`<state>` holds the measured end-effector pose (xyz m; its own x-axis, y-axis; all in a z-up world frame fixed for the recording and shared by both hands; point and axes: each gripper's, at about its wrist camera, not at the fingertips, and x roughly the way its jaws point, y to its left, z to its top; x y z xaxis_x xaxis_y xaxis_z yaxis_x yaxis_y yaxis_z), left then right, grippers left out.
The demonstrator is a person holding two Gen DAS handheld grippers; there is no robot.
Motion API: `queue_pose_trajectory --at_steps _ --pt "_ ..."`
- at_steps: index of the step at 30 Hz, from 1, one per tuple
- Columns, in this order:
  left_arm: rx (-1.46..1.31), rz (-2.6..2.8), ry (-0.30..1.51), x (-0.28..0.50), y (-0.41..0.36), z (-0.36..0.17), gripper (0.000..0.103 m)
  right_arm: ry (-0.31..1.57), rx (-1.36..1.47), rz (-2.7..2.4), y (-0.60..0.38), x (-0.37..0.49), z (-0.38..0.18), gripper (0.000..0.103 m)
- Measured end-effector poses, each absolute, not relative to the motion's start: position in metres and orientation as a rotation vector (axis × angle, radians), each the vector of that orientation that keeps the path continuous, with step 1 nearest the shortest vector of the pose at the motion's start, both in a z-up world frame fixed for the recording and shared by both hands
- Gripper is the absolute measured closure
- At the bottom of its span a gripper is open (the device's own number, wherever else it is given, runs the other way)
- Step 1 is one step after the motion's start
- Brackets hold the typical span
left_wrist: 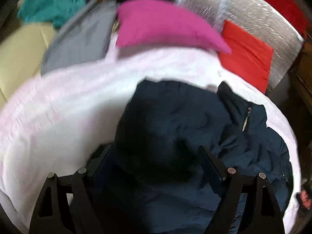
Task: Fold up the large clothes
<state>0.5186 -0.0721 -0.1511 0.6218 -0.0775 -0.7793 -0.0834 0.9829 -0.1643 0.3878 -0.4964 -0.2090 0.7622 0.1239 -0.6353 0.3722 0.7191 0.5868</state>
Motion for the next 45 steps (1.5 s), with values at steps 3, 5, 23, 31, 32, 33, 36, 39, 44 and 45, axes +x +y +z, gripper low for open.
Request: queue_pose_trajectory --at_steps 3,5,23,31,32,33,36,39,44,45 --pt "-0.073 -0.008 0.786 0.506 -0.092 -0.131 0.017 0.678 0.647 -0.119 -0.476 0.368 -0.188 0.044" --pt "0.003 -0.055 0.760 0.501 -0.110 -0.128 0.017 0.695 0.581 -0.083 -0.456 0.371 -0.180 0.067" --pt "-0.016 -0.165 0.943 0.531 -0.117 -0.158 0.016 0.828 0.664 0.072 -0.417 0.435 -0.213 0.066" --pt "0.064 -0.055 1.059 0.551 -0.109 -0.190 0.016 0.933 0.619 0.103 -0.387 0.475 -0.242 0.066" --pt "0.074 -0.057 1.060 0.552 -0.112 -0.191 0.016 0.938 0.635 0.103 -0.389 0.476 -0.248 0.066" --pt "0.080 -0.058 1.058 0.552 -0.113 -0.190 0.016 0.940 0.642 0.108 -0.389 0.477 -0.246 0.066" --pt "0.041 -0.072 1.050 0.550 -0.107 -0.182 0.016 0.935 0.675 0.126 -0.402 0.465 -0.233 0.066" --pt "-0.068 -0.069 1.033 0.546 -0.087 -0.169 0.016 0.856 0.682 0.081 -0.433 0.440 -0.211 0.065" --pt "-0.121 -0.041 1.010 0.545 -0.070 -0.165 0.016 0.746 0.810 -0.035 -0.500 0.397 -0.207 0.040" --pt "-0.118 -0.042 1.026 0.546 -0.069 -0.168 0.016 0.746 0.823 -0.045 -0.508 0.393 -0.209 0.040"
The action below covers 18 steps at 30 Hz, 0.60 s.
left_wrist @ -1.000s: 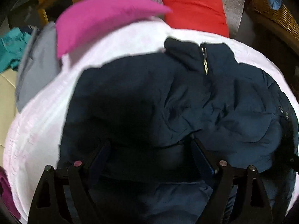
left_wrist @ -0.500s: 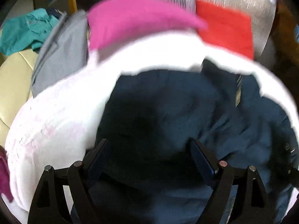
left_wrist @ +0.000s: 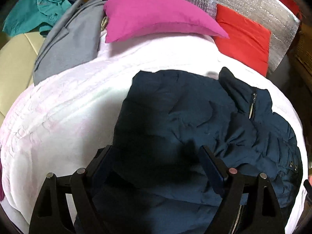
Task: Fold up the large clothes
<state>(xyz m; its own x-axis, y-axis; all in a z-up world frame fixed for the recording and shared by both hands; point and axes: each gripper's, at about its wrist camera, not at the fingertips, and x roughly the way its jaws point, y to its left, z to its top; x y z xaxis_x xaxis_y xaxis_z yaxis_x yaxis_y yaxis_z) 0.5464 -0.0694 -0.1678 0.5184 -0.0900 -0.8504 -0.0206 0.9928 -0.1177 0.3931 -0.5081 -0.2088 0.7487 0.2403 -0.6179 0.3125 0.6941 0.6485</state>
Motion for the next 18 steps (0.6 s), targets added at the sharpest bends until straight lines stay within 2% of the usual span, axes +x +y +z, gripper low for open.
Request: queue_pose_trajectory --at_steps 2,8,14,18 --pt "-0.083 -0.018 1.053 0.548 -0.072 -0.174 0.016 0.745 0.830 -0.049 -0.513 0.392 -0.210 0.071" --pt "0.005 0.008 1.089 0.550 -0.083 -0.189 0.016 0.765 0.898 -0.004 -0.519 0.404 -0.223 0.072" --pt "-0.003 0.012 1.084 0.547 -0.085 -0.188 0.016 0.950 0.801 0.004 -0.493 0.430 -0.251 0.072" --pt "-0.005 0.011 1.016 0.543 -0.082 -0.175 0.016 0.914 0.820 0.002 -0.498 0.428 -0.240 0.072"
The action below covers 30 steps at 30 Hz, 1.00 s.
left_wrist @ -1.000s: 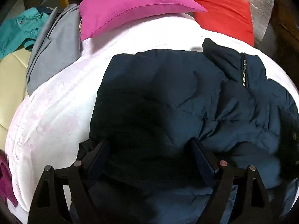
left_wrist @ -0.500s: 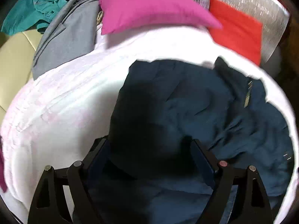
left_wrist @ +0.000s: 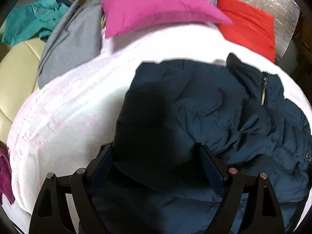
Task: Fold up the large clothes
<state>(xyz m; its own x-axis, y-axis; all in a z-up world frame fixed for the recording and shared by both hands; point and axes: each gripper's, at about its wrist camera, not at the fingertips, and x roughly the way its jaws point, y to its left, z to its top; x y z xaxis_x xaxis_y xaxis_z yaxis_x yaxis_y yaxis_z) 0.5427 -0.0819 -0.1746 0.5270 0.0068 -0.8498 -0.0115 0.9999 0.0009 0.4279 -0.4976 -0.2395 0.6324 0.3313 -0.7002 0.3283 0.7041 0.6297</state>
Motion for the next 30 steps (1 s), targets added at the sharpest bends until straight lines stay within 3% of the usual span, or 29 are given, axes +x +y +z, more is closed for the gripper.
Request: queue_pose_trajectory --at_steps 6,13,19,24,30 --pt "0.074 -0.059 0.950 0.531 -0.103 -0.168 0.016 0.730 0.863 -0.047 -0.513 0.432 -0.217 0.071" --pt "0.138 -0.056 1.028 0.539 -0.113 -0.189 0.016 0.784 0.959 -0.089 -0.523 0.453 -0.254 0.073" --pt "0.054 -0.081 0.960 0.531 -0.104 -0.165 0.016 0.734 0.935 -0.023 -0.517 0.434 -0.219 0.071" --pt "0.066 -0.122 0.966 0.527 -0.110 -0.163 0.016 0.817 0.827 0.088 -0.479 0.417 -0.211 0.071" --pt "0.112 -0.093 1.063 0.529 -0.118 -0.186 0.015 0.992 0.779 0.054 -0.458 0.428 -0.246 0.072"
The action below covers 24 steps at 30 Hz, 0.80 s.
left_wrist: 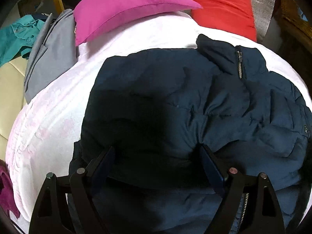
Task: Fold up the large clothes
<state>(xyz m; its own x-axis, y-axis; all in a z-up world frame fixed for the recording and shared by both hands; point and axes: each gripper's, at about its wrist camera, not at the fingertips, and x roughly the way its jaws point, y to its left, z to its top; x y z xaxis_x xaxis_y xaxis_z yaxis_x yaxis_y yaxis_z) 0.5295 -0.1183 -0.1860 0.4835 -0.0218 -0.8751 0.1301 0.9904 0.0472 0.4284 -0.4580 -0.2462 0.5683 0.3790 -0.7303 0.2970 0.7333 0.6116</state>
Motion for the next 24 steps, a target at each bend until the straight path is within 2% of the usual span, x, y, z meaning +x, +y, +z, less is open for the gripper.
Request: queue_pose_trajectory --at_steps 8,16,24 --pt "0.055 -0.141 0.979 0.519 -0.118 -0.164 0.015 0.883 0.794 0.136 -0.440 0.429 -0.220 0.071" --pt "0.169 -0.137 1.021 0.526 -0.133 -0.188 0.012 0.998 0.765 0.131 -0.415 0.454 -0.252 0.072" --pt "0.035 -0.126 1.030 0.524 -0.104 -0.169 0.012 0.950 0.740 0.112 -0.441 0.419 -0.225 0.069"
